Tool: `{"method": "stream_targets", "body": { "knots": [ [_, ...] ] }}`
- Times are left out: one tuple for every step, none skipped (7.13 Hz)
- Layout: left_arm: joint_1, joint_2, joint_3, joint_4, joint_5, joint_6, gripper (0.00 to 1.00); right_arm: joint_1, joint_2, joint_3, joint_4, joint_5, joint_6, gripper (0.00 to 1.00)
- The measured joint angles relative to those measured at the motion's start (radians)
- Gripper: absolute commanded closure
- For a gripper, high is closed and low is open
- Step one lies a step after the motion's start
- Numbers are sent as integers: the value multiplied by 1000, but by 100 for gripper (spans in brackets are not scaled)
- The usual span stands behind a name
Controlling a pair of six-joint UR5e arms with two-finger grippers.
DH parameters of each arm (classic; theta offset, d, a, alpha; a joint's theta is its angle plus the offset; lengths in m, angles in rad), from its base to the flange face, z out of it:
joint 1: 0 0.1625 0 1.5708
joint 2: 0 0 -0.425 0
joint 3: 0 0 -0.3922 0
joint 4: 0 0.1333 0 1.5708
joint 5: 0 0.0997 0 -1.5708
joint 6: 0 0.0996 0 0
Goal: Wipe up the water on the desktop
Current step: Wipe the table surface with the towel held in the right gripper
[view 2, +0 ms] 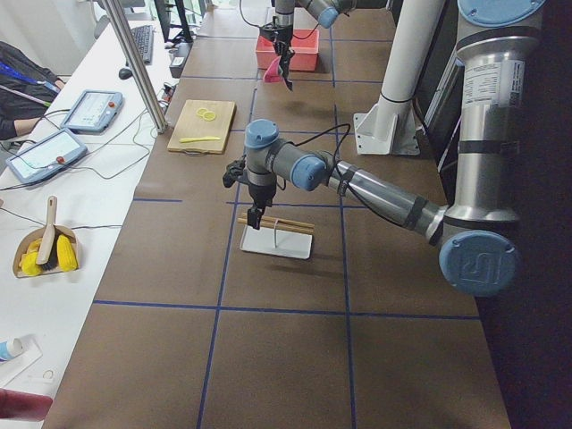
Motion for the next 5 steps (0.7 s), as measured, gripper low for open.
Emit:
{"method": "stream_targets", "body": {
  "knots": [
    [-85,48,32,5,-45,49,0,0,0,0,-1,0,3,100],
    [-169,90,77,3,-113,133,0,-1,-1,0,-2,0,28,100],
    [-241,123,123,0,-161,208,0,-6,-6,2,-1,-1,96,100],
    [-275,143,153,-1,-178,242,0,-25,-19,3,4,-7,176,100],
    [-288,150,174,-2,-185,254,0,-61,-40,3,14,-28,243,100]
  ]
}}
